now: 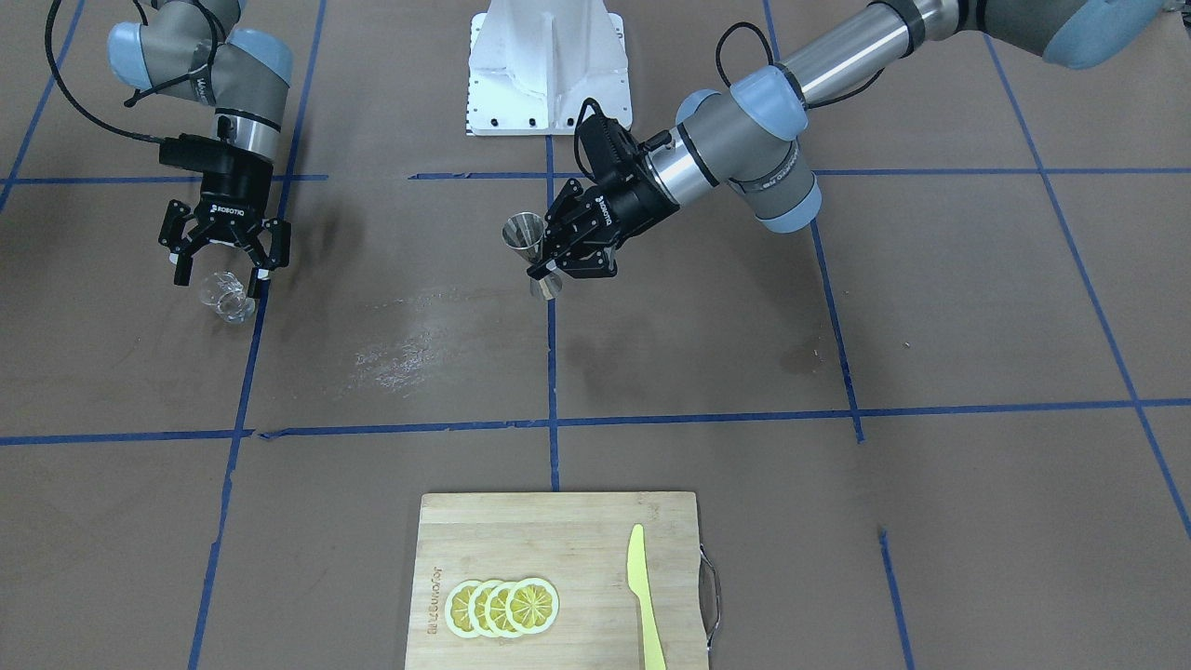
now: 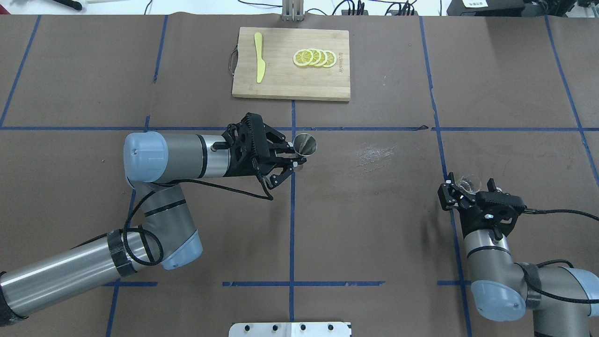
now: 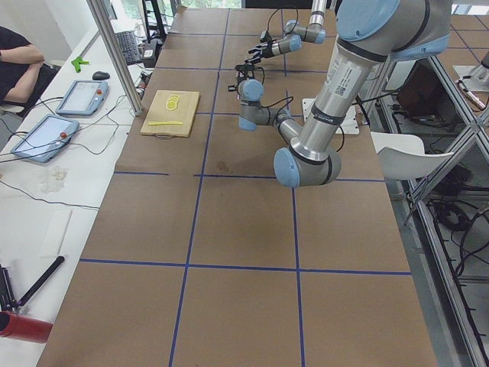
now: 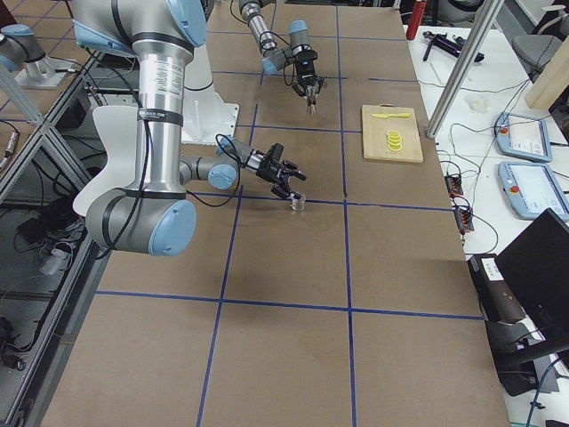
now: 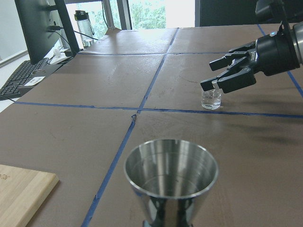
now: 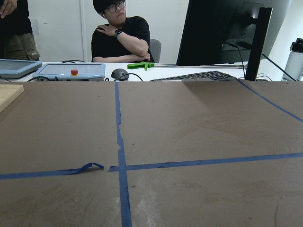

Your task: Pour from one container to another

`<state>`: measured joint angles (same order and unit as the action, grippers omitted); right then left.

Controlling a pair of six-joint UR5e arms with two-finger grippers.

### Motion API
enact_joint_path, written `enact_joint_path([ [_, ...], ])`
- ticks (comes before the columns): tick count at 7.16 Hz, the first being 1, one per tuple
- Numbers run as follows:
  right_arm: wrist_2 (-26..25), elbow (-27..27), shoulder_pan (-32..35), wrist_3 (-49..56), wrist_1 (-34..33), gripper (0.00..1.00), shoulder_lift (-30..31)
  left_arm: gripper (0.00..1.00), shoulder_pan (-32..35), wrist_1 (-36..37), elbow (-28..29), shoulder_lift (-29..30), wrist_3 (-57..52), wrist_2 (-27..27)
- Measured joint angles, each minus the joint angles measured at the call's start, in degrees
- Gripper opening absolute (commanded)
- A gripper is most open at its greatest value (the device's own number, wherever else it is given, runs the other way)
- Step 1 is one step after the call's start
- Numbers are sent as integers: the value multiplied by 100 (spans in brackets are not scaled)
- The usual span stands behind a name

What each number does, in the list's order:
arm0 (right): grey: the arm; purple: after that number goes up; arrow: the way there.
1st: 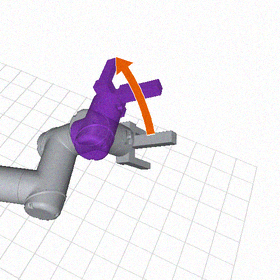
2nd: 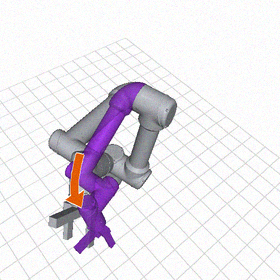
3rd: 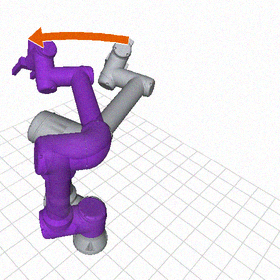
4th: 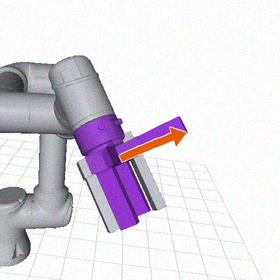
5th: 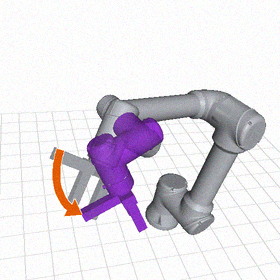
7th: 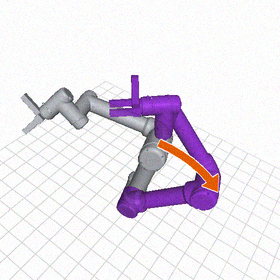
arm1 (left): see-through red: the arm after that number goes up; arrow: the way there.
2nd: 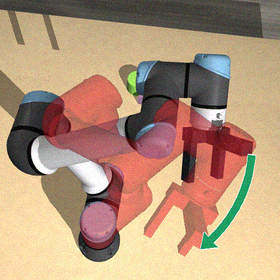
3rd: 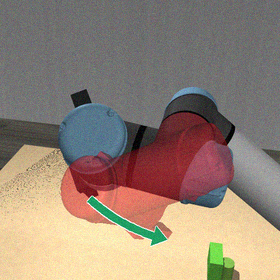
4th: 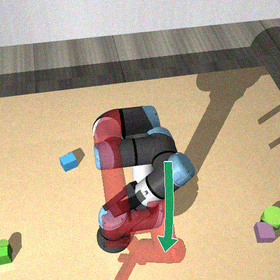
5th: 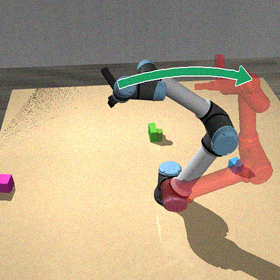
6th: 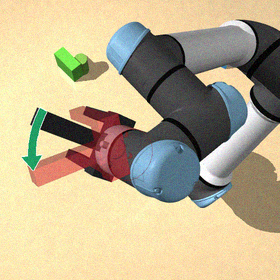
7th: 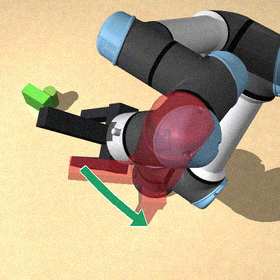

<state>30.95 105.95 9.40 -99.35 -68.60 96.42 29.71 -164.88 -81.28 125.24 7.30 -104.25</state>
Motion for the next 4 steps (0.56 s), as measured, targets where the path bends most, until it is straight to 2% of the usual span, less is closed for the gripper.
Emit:
enact_joint_path([
  [2, -56, -237, -64, -154, 3, 100, -40, 0, 0, 0, 1, -6, 0, -1],
  [4, -69, -392, -97, -223, 0, 84, -73, 0, 0, 0, 4, -11, 0, 1],
])
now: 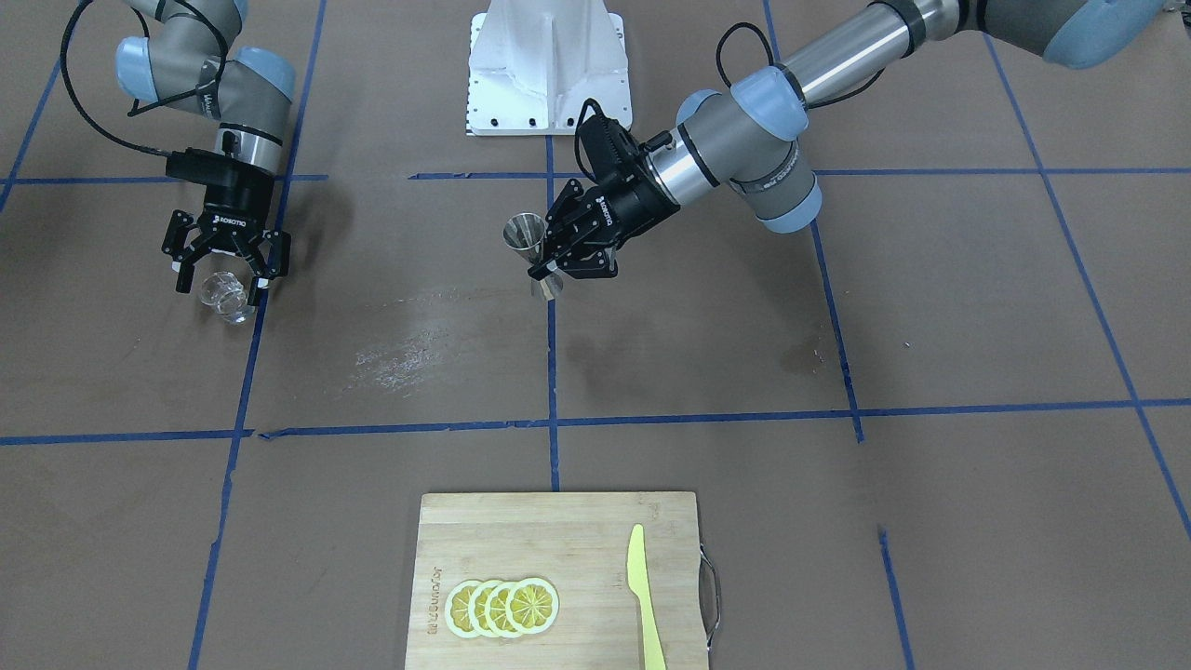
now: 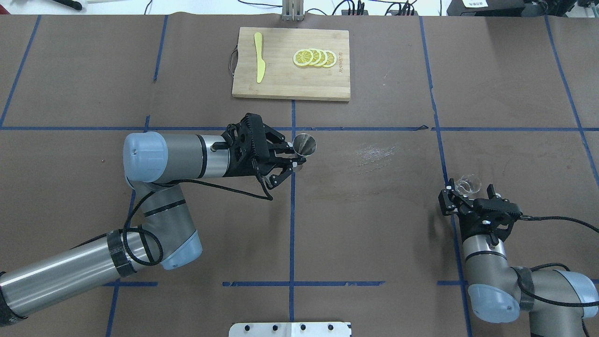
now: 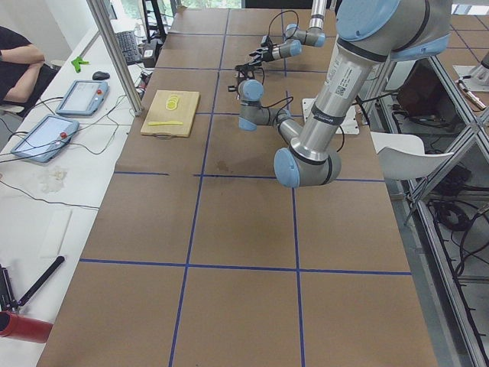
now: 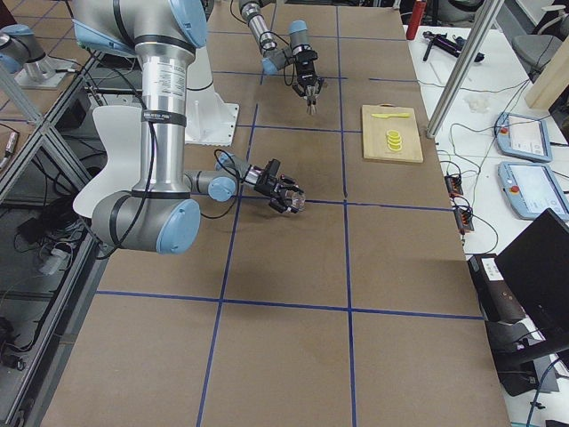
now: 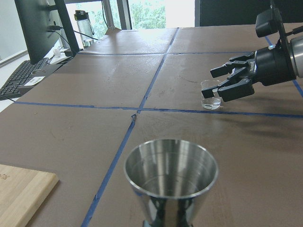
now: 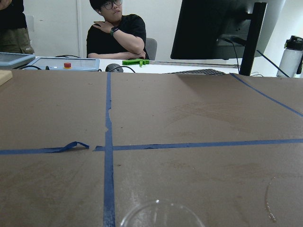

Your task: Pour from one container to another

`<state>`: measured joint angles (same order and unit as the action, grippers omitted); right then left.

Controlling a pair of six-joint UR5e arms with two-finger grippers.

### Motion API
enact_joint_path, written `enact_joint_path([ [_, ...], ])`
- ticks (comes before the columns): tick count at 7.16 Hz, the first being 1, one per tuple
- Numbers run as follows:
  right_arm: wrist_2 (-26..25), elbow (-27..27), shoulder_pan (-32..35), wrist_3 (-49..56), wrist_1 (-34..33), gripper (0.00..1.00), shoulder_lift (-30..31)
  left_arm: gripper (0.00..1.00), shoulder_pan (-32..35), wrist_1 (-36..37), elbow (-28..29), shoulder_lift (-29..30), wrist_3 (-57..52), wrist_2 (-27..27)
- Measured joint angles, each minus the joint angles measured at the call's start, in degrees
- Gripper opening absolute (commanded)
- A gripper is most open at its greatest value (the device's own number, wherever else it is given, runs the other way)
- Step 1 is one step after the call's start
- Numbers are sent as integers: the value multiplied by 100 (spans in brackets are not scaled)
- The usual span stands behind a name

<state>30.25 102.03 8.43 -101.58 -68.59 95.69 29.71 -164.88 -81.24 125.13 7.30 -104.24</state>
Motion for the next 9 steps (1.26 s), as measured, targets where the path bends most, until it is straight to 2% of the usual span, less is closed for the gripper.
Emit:
enact_joint_path([
  [5, -91, -74, -148, -37, -4, 83, -7, 0, 0, 0, 0, -6, 0, 0],
  [6, -104, -95, -160, -37, -5, 74, -7, 0, 0, 0, -1, -6, 0, 0],
  [7, -111, -111, -162, -37, -3, 61, -7, 0, 0, -2, -3, -6, 0, 0],
  [9, -116, -127, -166, -35, 3, 47, -9, 0, 0, -8, -3, -6, 0, 0],
])
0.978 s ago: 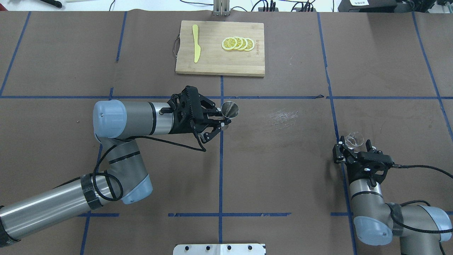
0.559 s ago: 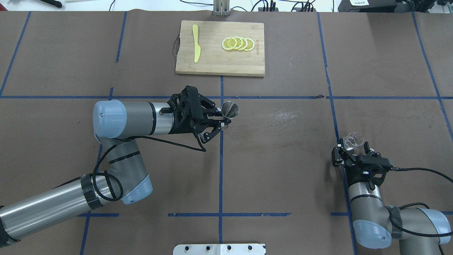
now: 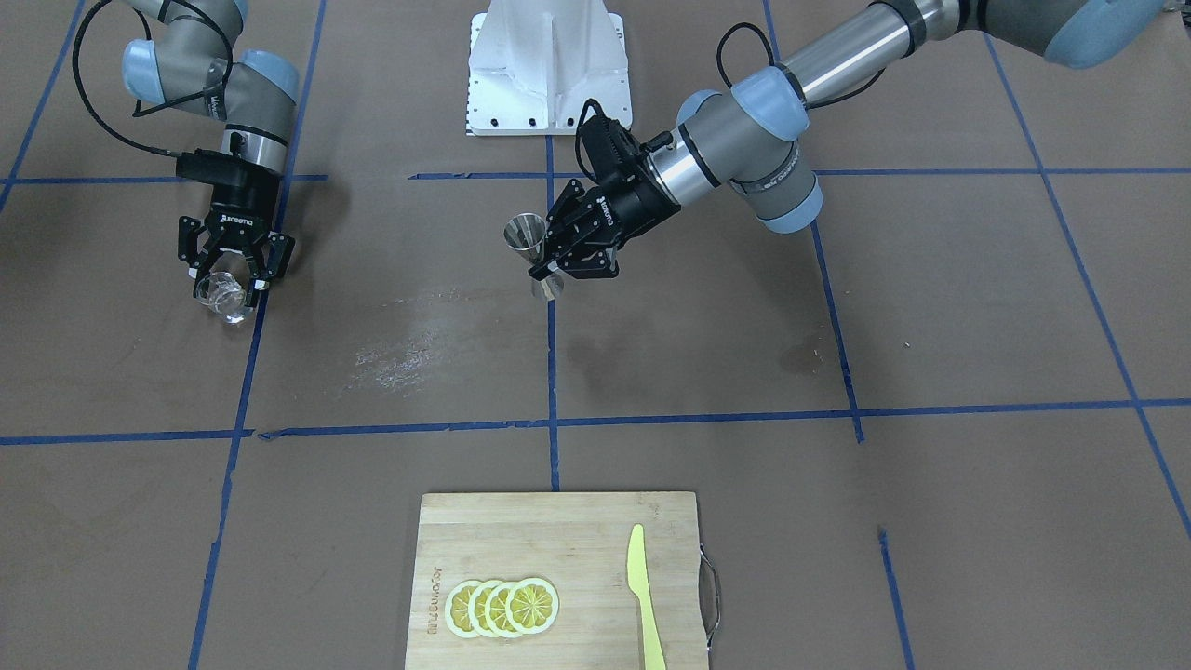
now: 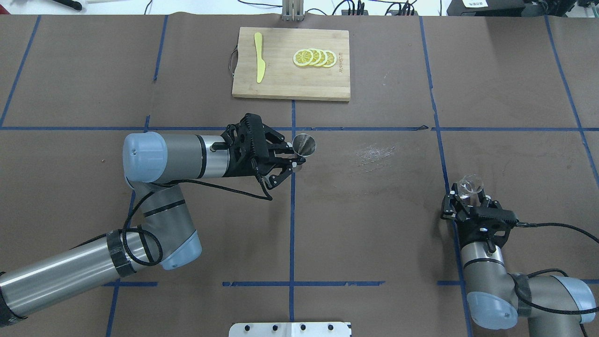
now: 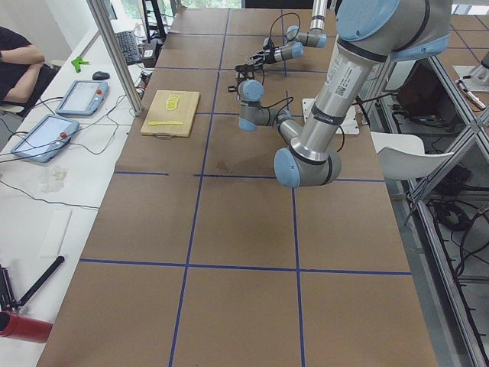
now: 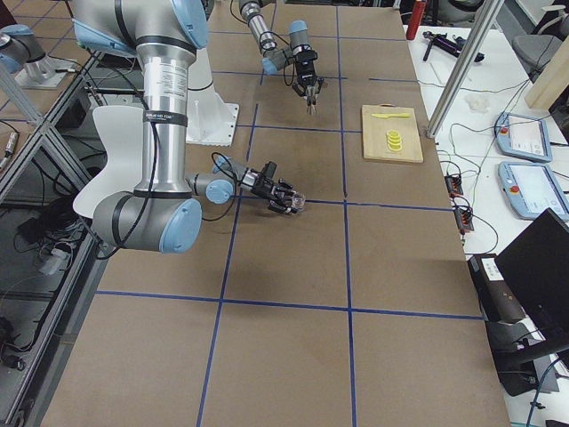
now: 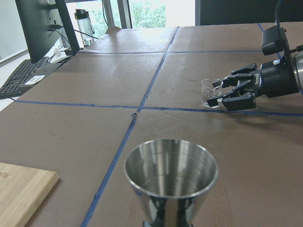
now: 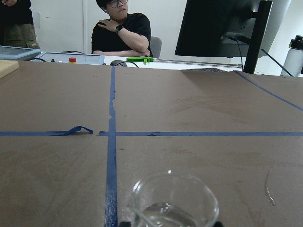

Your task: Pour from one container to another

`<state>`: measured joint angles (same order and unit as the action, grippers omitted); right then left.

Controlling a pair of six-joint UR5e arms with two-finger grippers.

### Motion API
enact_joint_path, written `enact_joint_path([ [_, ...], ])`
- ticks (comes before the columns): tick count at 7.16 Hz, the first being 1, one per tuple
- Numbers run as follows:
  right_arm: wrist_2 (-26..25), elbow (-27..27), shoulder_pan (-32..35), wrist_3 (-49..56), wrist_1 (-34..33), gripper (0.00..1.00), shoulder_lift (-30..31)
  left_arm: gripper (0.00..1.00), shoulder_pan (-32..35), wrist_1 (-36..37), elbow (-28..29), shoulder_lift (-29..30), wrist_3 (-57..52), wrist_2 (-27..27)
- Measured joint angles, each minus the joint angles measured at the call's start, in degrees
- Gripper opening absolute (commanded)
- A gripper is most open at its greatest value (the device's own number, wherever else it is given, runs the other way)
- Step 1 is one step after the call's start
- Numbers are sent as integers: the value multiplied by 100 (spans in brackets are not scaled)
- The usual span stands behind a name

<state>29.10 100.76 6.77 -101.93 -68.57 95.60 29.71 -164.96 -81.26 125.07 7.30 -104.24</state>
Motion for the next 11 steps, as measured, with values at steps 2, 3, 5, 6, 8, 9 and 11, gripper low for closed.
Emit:
enact_joint_path([
  [2, 0, -3, -1, 6, 1, 10, -5, 0, 0, -1, 1, -3, 0, 0],
  [3, -1, 6, -1, 6, 1, 5, -9, 0, 0, -1, -1, -6, 0, 0],
  [5, 0, 81, 10, 39, 5, 0, -16, 0, 0, -3, 2, -15, 0, 0],
  [6, -16, 194, 22, 95, 3, 0, -18, 0, 0, -7, 2, -21, 0, 0],
  [8, -116, 423, 82, 464, 3, 0, -16, 0, 0, -9, 0, -26, 0, 0],
  [9, -123, 647, 133, 867, 16, 0, -15, 0, 0, -10, 0, -26, 0, 0],
  [11, -105, 1077, 224, 1675, 503, 0, -50, 0, -1, -12, -5, -29, -10, -8],
])
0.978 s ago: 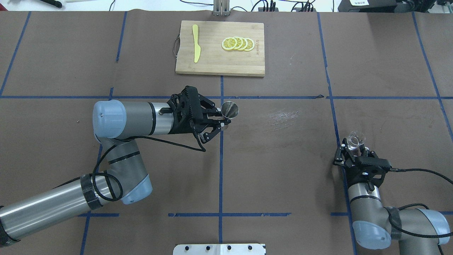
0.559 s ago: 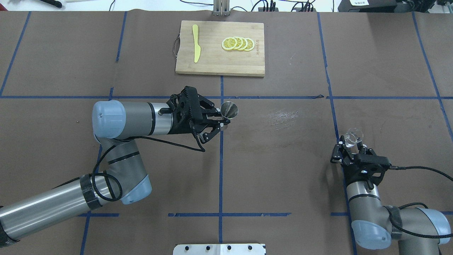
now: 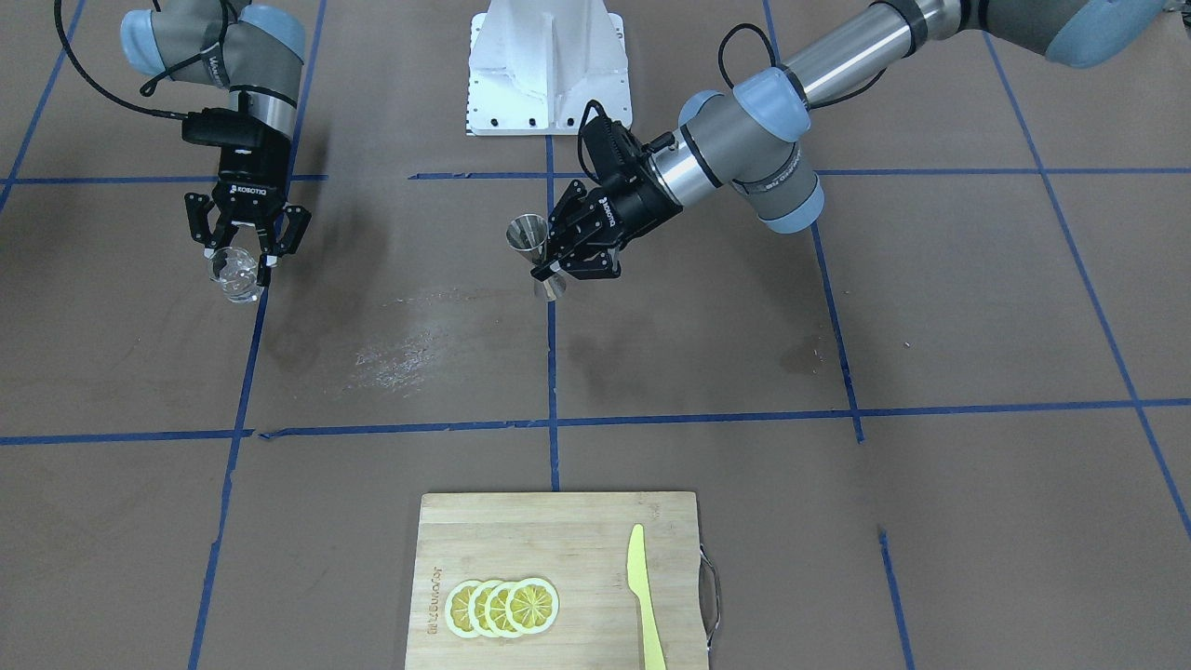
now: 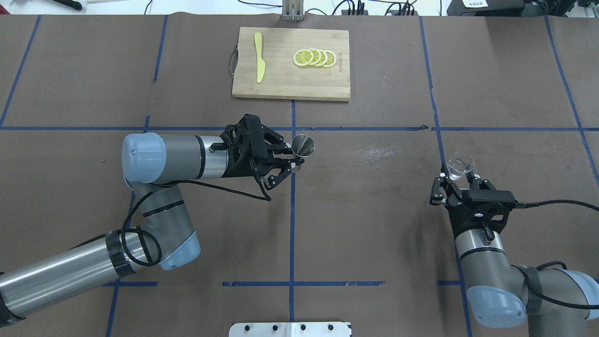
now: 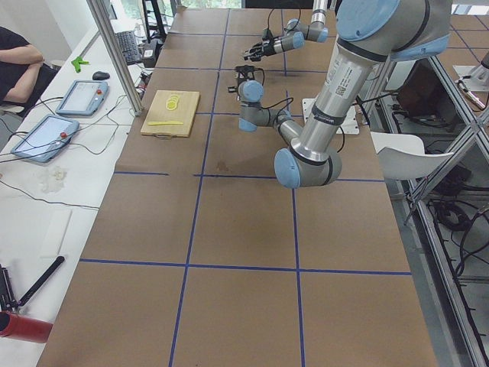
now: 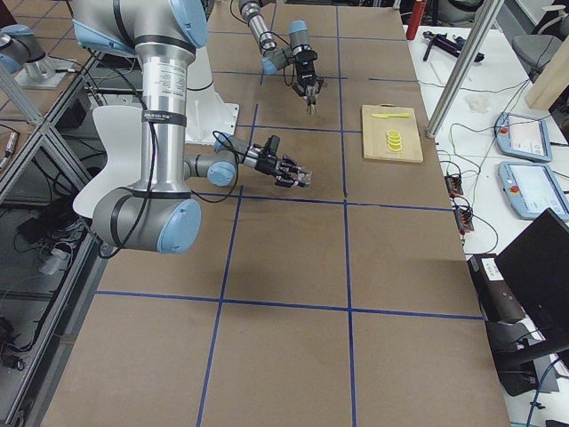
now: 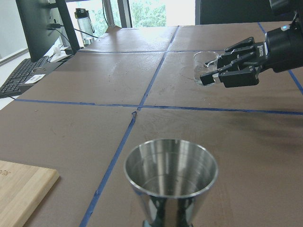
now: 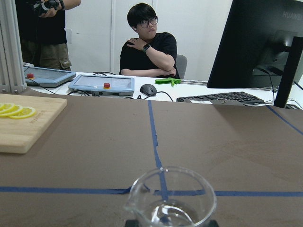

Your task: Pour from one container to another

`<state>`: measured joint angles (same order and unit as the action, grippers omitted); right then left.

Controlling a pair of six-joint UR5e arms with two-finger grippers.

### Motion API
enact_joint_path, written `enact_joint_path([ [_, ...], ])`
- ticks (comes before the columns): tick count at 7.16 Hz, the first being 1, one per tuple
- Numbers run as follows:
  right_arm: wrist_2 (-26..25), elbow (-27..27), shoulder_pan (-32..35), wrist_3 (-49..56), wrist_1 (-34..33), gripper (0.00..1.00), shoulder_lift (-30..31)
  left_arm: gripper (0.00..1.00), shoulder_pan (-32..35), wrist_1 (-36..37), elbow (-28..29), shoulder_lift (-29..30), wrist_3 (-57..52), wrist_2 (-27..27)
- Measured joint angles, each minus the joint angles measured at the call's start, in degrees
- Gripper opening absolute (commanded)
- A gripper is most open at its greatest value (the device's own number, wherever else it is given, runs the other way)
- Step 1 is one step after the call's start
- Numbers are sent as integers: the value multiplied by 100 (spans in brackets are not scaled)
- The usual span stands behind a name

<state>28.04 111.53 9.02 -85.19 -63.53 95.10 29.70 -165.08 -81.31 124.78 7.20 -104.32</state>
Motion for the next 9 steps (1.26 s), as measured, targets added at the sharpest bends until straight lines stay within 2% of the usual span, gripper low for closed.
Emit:
enact_joint_path([
  [2, 147, 60, 194, 1354, 1194, 0, -44, 0, -12, -8, -14, -5, -20, -8],
  [3, 324, 71, 285, 1936, 1568, 0, -77, 0, -18, -12, -23, -6, -24, -9],
  [5, 404, 78, 385, 2986, 1771, 0, -443, 0, -24, -15, -31, -6, -20, -8],
  [7, 389, 72, 482, 3397, 1343, 0, -1210, 0, -25, -15, -33, -6, -17, -2],
  [9, 328, 74, 535, 3457, -78, 0, -2251, 0, -25, -16, -34, -6, -11, -1],
])
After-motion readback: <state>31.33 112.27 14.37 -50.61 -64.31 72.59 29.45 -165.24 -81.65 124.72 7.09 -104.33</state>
